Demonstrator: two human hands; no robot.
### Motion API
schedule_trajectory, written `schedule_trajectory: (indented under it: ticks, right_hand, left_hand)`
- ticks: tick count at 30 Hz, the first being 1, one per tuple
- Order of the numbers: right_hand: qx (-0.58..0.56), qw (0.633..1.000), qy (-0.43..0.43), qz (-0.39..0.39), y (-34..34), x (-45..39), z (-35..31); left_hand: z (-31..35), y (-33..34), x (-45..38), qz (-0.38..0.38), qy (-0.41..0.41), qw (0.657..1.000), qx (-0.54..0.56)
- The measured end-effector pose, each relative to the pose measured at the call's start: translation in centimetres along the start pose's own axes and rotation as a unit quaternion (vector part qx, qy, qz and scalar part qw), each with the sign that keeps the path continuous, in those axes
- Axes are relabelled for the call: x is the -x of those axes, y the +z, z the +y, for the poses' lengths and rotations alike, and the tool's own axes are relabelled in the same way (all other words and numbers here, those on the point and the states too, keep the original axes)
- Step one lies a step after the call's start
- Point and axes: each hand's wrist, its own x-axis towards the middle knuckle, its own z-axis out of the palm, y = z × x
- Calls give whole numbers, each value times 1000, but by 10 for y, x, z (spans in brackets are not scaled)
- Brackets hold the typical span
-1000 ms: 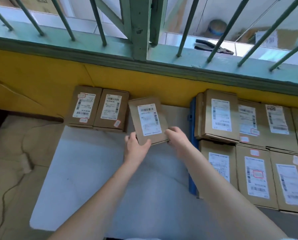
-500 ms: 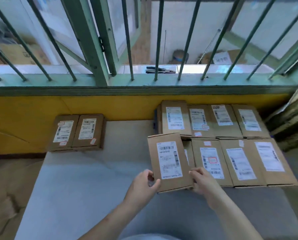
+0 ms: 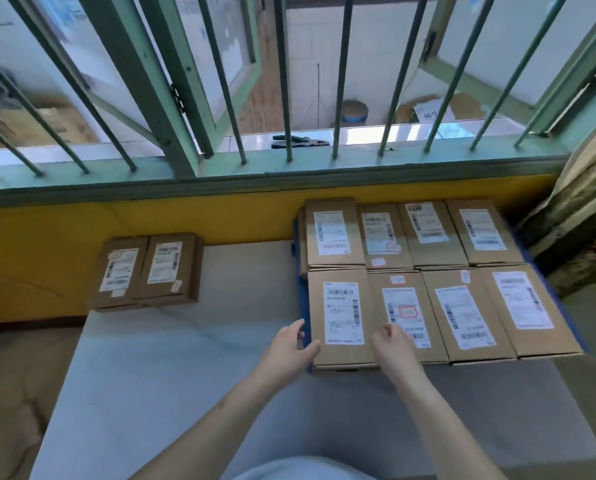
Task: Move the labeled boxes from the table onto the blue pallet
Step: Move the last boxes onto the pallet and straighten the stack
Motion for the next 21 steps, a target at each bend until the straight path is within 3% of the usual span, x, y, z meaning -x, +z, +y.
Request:
schedule_trajectory:
  ticks: [4, 9, 15, 21]
  right_hand:
    - [59, 987, -134, 70, 22, 3, -43]
    - [45, 962, -271, 9, 106, 2, -121]
    - [72, 960, -233, -135, 244, 4, -186]
    - [108, 962, -177, -175, 346, -16, -222]
  left_hand:
    - [-24, -42, -1, 79, -50, 994, 55]
    - [-77, -124, 4, 196, -96, 969, 115]
    - [-159, -218, -20, 259, -128, 941, 174]
    - [-222, -274, -77, 205, -141, 956, 158]
